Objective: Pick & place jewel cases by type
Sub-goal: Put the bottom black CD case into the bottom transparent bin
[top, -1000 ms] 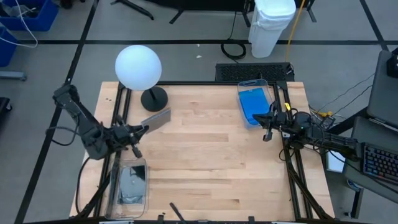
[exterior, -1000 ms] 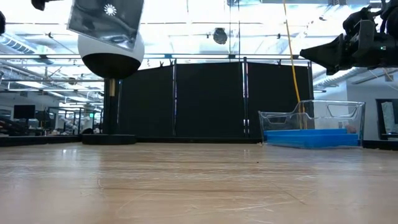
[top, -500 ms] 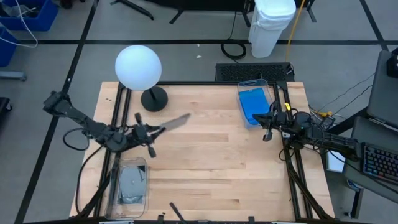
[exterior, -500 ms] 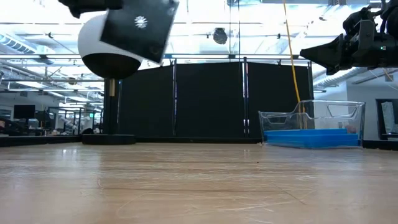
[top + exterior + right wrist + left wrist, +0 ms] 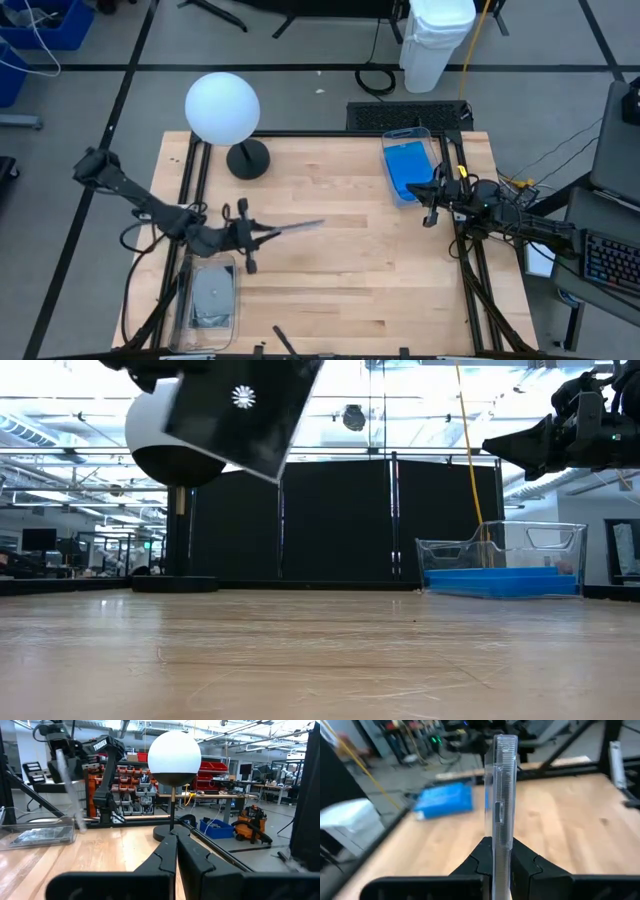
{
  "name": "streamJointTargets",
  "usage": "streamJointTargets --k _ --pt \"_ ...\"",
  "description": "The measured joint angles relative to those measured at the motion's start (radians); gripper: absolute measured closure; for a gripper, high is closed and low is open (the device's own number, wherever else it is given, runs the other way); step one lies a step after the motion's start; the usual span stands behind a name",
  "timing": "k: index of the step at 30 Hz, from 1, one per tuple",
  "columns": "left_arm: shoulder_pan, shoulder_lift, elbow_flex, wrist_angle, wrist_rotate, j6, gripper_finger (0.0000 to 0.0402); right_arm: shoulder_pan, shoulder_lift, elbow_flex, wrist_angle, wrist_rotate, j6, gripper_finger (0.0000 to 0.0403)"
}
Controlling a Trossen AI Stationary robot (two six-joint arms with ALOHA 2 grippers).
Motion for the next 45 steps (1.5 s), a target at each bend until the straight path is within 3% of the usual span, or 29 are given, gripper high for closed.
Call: streamJointTargets --k 6,11,17,22,31,34,38,45 --pt "-0.149 0.003 0.131 -0.277 -0.048 -0.193 0.0372 0.000 0.000 0.000 0.000 0.000 0.000 0.0399" --pt "-0.294 0.041 0.321 -0.518 -0.052 -0.367 0.0372 0.000 0.000 0.000 0.000 0.000 0.000 0.0399" --pt "-0.445 0.167 0.597 -1.161 -0.038 -1.031 0.0372 0.000 0.000 0.000 0.000 0.000 0.000 0.0399" --pt "-0.509 0.312 0.757 -1.486 0.083 -1.482 0.0372 0.000 0.000 0.000 0.000 0.000 0.000 0.0399" --pt "-0.518 0.498 0.825 -1.585 0.416 -1.878 0.0372 0.000 0.000 0.000 0.000 0.000 0.000 0.0398" --pt "-0.521 0.535 0.826 -1.585 0.476 -1.962 0.0372 0.000 0.000 0.000 0.000 0.000 0.000 0.0399" --pt "-0.533 0.567 0.825 -1.569 0.471 -1.999 0.0372 0.000 0.000 0.000 0.000 0.000 0.000 0.0399" --pt "-0.545 0.587 0.823 -1.570 0.341 -1.953 0.0372 0.000 0.000 0.000 0.000 0.000 0.000 0.0399"
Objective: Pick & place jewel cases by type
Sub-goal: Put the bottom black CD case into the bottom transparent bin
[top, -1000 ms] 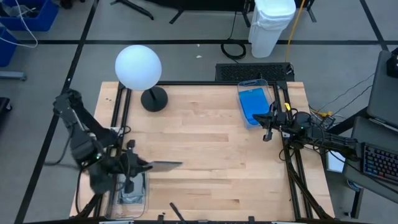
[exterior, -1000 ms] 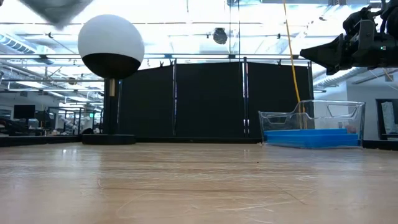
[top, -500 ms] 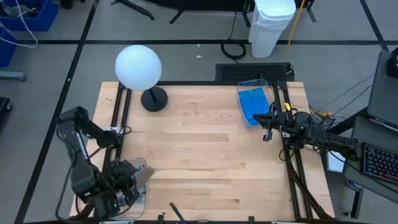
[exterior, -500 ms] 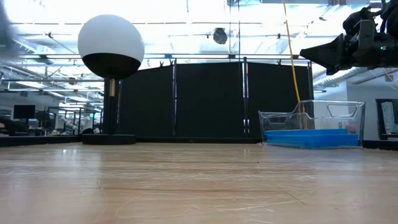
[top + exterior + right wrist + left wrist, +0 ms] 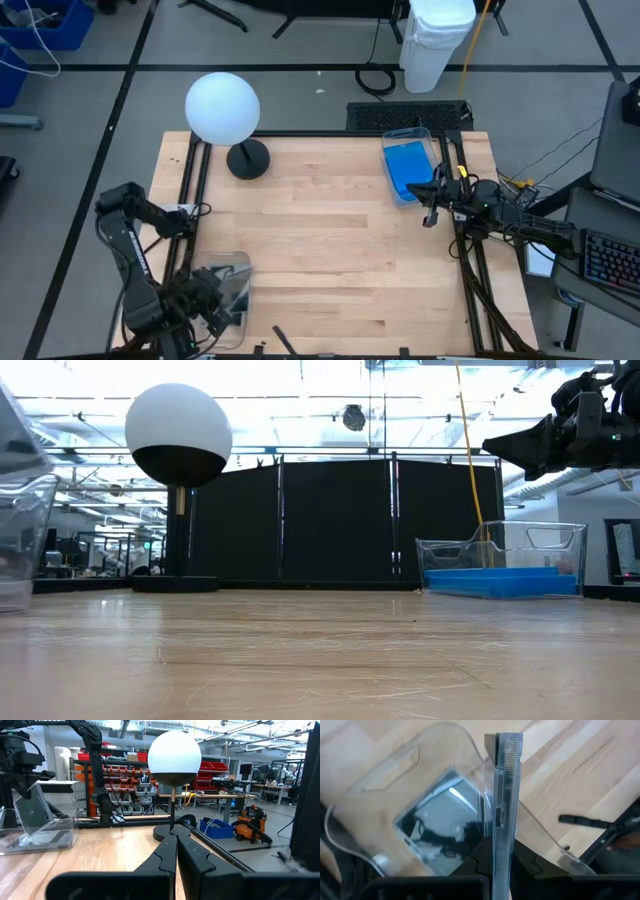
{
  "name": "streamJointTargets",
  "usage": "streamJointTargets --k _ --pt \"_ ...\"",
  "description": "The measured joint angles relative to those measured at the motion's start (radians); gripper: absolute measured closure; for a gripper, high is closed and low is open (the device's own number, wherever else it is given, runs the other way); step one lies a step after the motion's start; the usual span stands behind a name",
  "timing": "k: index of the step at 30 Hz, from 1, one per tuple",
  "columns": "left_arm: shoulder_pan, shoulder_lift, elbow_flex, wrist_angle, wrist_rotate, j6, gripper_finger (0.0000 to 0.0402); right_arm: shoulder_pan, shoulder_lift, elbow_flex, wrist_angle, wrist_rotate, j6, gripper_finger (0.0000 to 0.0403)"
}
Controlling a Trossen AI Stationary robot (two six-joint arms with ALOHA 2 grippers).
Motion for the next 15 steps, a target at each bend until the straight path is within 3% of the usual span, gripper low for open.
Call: streamJointTargets --k 15 --pt "-0.010 0.000 0.000 0.008 -0.277 0.165 0.0372 0.000 0.000 0.000 0.000 0.000 0.000 0.0399"
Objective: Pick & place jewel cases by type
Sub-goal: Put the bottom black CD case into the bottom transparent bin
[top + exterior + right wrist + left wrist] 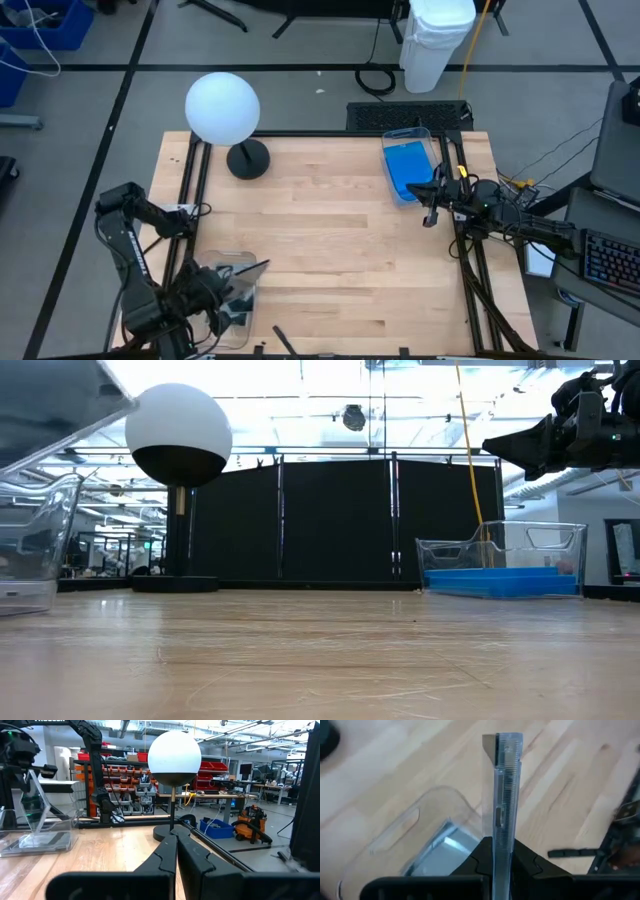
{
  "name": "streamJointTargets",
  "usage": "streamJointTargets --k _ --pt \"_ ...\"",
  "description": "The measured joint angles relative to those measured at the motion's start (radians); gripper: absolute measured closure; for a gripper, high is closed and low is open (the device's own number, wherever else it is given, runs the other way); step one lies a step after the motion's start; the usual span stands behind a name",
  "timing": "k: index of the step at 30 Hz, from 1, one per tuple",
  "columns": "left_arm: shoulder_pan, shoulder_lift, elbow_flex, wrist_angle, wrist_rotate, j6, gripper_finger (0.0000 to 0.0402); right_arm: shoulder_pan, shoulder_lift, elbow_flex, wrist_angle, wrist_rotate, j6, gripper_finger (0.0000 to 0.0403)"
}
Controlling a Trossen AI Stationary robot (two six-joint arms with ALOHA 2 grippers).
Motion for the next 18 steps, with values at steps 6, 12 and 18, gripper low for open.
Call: streamJointTargets --k 6,12,18 --pt "-0.010 -0.005 0.000 0.023 -0.013 0.009 0.0372 0.000 0.000 0.000 0.000 0.000 0.000 0.0399" --pt "-0.021 -0.027 0.007 -0.011 0.165 -0.137 0.0372 0.000 0.000 0.000 0.000 0.000 0.000 0.0399" --pt "-0.013 -0.029 0.005 -0.092 0.272 -0.313 0.0372 0.000 0.000 0.000 0.000 0.000 0.000 0.0398"
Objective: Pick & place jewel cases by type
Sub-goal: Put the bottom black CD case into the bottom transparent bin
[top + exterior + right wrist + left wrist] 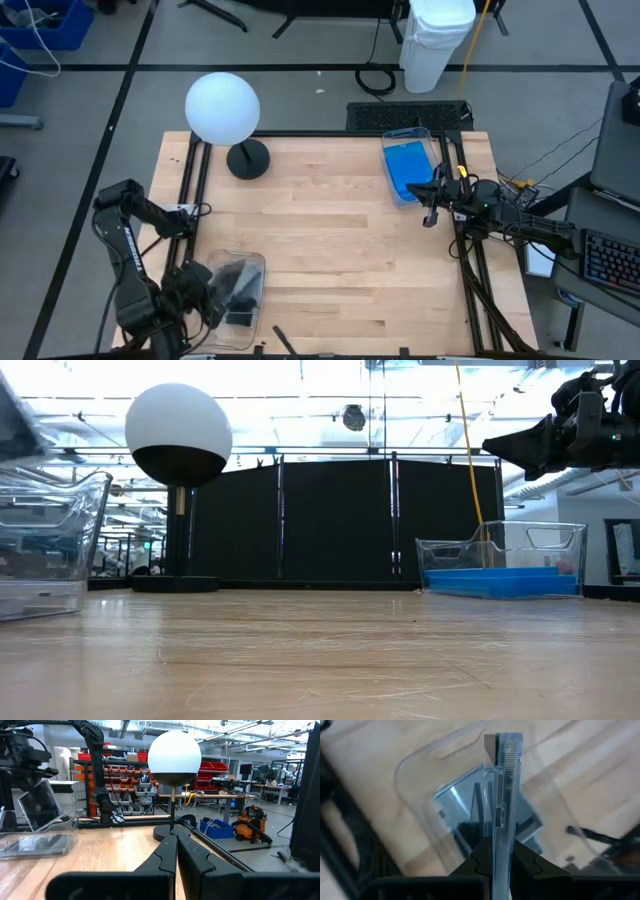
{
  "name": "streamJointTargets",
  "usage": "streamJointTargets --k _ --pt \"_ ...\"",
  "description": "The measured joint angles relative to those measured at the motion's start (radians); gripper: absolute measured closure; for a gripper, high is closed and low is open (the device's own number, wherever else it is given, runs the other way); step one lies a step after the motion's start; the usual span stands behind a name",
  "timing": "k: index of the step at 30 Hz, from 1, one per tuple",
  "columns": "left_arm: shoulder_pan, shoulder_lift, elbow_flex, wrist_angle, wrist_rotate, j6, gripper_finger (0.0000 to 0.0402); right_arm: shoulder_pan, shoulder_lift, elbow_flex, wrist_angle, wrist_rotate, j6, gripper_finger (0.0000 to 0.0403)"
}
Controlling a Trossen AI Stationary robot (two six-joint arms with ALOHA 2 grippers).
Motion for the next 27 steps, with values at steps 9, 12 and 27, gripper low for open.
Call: streamJointTargets --k 9,12,27 --pt "0.074 -0.005 -0.121 0.128 0.003 0.037 0.0372 0.000 0.000 0.000 0.000 0.000 0.000 0.0399" --pt "0.103 -0.006 -0.150 0.176 -0.002 0.070 0.0372 0.000 0.000 0.000 0.000 0.000 0.000 0.0399" --pt "0.224 0.005 -0.159 0.110 -0.260 0.231 0.0372 0.000 0.000 0.000 0.000 0.000 -0.002 0.0398"
